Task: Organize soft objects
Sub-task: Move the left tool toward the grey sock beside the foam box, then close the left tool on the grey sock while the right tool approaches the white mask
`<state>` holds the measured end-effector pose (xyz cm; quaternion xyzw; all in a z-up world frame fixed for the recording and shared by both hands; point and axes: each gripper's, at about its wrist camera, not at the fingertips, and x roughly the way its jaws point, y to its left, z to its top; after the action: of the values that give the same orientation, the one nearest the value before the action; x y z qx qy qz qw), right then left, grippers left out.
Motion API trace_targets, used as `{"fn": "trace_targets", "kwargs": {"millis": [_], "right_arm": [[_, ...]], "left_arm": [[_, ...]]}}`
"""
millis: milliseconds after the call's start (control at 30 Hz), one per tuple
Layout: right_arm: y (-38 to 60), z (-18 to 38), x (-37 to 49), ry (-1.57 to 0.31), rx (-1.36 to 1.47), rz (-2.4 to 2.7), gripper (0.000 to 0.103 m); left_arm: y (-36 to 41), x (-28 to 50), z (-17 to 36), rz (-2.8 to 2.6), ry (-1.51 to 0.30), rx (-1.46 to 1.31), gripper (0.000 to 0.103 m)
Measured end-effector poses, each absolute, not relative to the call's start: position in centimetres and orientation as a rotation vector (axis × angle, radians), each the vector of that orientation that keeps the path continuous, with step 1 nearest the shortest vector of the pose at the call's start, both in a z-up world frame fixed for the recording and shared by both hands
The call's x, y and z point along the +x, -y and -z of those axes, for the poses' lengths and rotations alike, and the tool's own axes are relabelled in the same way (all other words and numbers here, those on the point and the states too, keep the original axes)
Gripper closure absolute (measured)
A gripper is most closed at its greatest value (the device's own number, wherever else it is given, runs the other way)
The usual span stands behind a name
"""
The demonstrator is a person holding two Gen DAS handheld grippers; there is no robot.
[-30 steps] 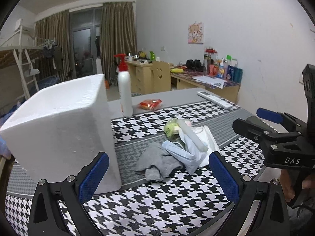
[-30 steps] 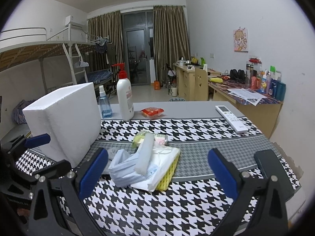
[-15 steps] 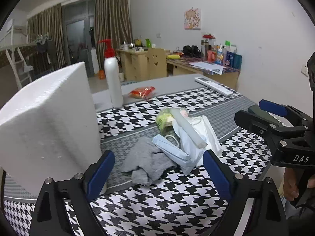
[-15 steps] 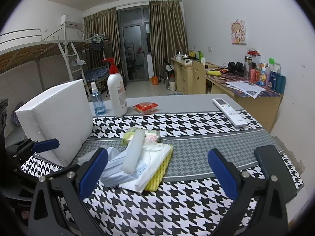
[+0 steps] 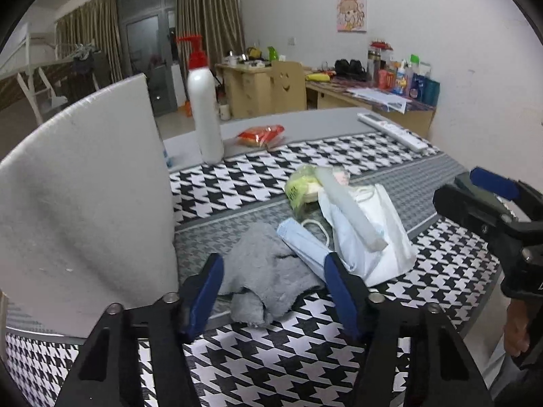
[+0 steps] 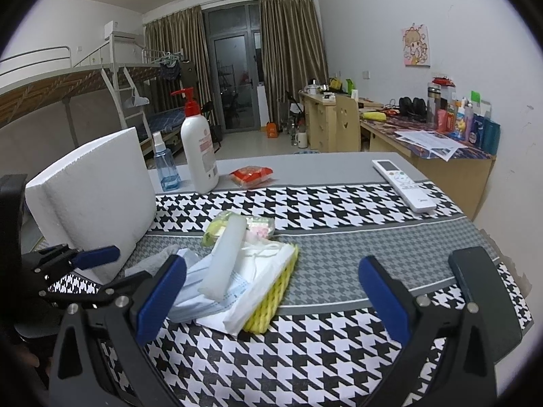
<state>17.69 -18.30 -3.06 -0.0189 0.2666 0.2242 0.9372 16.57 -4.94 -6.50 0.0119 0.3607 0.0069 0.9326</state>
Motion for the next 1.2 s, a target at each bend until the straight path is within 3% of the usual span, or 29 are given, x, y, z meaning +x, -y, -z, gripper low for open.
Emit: {"fn": "trace_targets", "kwargs": {"millis": [267,500,733,800,900,1133,1200], "right_arm": [[17.8,3.4,18.2,-0.566,-0.047,-0.478,0.001],[15.9,4.0,18.9,-0.614,-0.085,-0.512,0.010],[14.6,4.9,19.9,-0.681,-0.093,-0.532,0.022],[14.4,5.2,20.2,-0.701,-0.096,-0.538,0.033],[14.2,5.7,20.6,-0.729,-0.089,-0.543,0.042],[13.6,6.4,21.2,-0.780,-0.073,-0.561,0.044],[13.5,6.5,21.3,-0.787,-0.075,-0.565,0.049]], "left_arm": [[4.9,17.2,7.3,-0.035,-0.793,0.035,0.051],[4.4,17.7,7.9,-0.030,-0.832,0.025,0.072],[4.1,17.9,8.2,-0.017,-0.849,0.012,0.072],[4.0,18.0,8.3,-0.015,-0.856,0.008,0.072],[3.9,18.2,8.4,-0.014,-0.864,0.007,0.072],[3.9,18.2,8.6,-0.004,-0.871,0.015,0.072],[3.9,18.2,8.6,-0.002,-0.870,0.013,0.072]]}}
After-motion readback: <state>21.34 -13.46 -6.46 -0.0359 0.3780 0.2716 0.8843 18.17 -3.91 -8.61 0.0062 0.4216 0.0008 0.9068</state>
